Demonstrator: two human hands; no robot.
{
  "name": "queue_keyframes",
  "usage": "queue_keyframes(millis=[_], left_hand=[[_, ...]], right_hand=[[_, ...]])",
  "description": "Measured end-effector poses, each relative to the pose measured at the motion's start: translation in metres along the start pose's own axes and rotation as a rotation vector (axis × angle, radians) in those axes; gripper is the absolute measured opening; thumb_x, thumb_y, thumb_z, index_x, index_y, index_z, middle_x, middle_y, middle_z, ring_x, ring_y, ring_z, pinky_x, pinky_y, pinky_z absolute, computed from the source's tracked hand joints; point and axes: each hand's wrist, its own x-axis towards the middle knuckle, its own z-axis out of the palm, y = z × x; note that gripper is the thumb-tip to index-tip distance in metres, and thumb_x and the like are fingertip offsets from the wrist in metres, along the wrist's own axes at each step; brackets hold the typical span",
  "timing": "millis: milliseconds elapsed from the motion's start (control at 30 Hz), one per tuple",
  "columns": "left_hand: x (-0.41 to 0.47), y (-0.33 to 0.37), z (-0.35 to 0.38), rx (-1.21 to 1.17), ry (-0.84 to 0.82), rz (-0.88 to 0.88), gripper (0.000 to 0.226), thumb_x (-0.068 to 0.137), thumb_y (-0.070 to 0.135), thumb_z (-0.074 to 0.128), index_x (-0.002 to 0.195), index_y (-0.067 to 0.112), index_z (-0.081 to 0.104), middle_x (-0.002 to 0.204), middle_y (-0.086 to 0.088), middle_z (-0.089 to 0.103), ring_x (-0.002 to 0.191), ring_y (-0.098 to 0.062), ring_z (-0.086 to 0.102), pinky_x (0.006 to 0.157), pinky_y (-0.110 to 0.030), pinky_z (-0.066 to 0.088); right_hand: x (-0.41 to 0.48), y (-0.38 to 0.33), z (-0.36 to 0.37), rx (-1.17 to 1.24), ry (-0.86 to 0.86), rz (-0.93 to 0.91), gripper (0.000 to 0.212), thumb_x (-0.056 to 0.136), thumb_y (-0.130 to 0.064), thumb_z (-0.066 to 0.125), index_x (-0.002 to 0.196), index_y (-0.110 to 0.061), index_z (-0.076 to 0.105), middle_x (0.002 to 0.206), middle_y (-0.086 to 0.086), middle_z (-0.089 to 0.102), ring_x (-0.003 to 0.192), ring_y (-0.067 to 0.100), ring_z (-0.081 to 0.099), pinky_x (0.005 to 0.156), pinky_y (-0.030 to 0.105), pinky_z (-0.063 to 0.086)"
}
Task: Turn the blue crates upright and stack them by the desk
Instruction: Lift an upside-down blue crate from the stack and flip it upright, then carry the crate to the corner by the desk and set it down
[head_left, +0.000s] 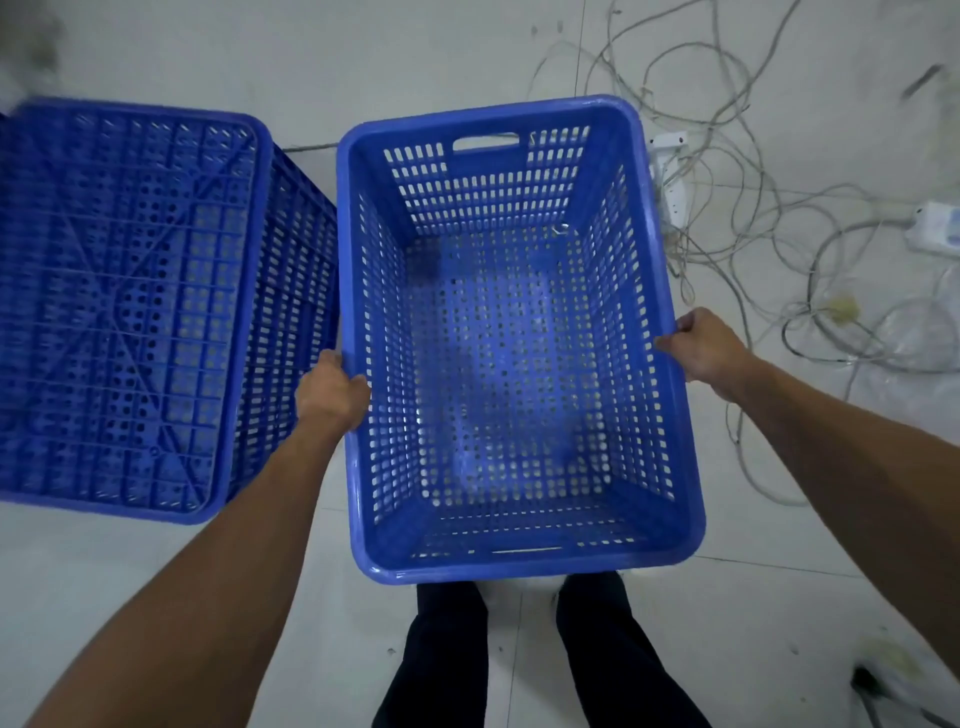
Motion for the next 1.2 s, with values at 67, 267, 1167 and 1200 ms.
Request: queue_keyframes(millis=[67,267,1167,1200], left_hand=[[-0.017,0.004,-0.016,-0.009,-0.011,-0.005,0.047,0.099,0.024,0.053,0.140,0.006,0.041,0.103,-0.010,0.061,0.086,-0.027,0.056,0.077,-0.038,0.048],[-0.090,0.020,-0.078,-0.032,-0.014,-0.019,0.043,0.101,0.027,0.051,0.137,0.005,0.044,0.122,-0.016,0.059,0.088,-0.028,0.053,0.076,-0.038,0.045],[-0.483,-0.228,-0.293,-0.380,0.688,-0.385,0.037,0.098,0.032,0.049,0.101,-0.004,0.057,0.100,-0.024,0.066,0.092,-0.042,0.062,0.074,-0.038,0.043],[-0.490,-0.251,-0.295,-0.411,0.691,-0.399,0.037,0.098,0.033,0.050,0.101,-0.003,0.057,0.099,-0.023,0.066,0.092,-0.041,0.062,0.073,-0.037,0.042]], right_hand=[[-0.016,-0.002,-0.012,-0.133,0.032,-0.037,0.025,0.092,-0.031,0.061,0.088,-0.008,0.053,0.086,0.013,0.062,0.080,0.034,0.063,0.061,0.036,0.048],[-0.086,-0.018,-0.055,-0.266,0.166,-0.157,0.035,0.099,-0.033,0.049,0.107,0.001,0.045,0.091,0.014,0.055,0.079,0.031,0.054,0.068,0.036,0.040],[-0.481,-0.222,-0.059,-0.455,0.033,-0.900,0.040,0.095,-0.034,0.056,0.111,0.001,0.045,0.107,0.024,0.064,0.098,0.042,0.063,0.073,0.040,0.046],[-0.497,-0.228,-0.042,-0.482,0.030,-0.919,0.042,0.095,-0.035,0.056,0.112,0.001,0.045,0.108,0.024,0.064,0.099,0.043,0.062,0.073,0.040,0.045]])
